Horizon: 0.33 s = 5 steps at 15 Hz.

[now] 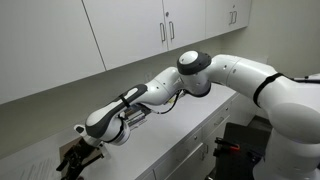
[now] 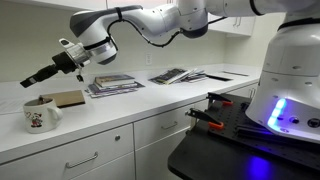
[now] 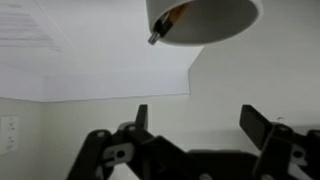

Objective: Put the pen inside the mug cup

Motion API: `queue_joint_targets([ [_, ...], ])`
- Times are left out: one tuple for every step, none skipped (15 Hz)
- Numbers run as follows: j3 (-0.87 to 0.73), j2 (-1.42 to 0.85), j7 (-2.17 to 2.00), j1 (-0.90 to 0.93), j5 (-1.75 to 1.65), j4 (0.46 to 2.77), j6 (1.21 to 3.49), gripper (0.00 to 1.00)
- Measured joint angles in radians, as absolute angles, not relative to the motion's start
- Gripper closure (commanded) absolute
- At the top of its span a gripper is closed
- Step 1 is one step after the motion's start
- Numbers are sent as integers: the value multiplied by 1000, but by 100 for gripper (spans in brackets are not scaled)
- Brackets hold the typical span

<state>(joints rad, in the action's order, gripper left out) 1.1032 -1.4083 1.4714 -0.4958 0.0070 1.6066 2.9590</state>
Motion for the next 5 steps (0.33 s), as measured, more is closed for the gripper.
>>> queue_joint_targets([
  [1096, -1381, 1441, -503, -6, 1628, 2960, 0],
  [1082, -1345, 1403, -509, -19, 1654, 2962, 0],
  [1062, -1303, 1362, -515, -29, 1684, 2963, 0],
  [1038, -1256, 1321, -520, -37, 1715, 2963, 0],
  [1011, -1202, 1277, -524, -44, 1750, 2965, 0],
])
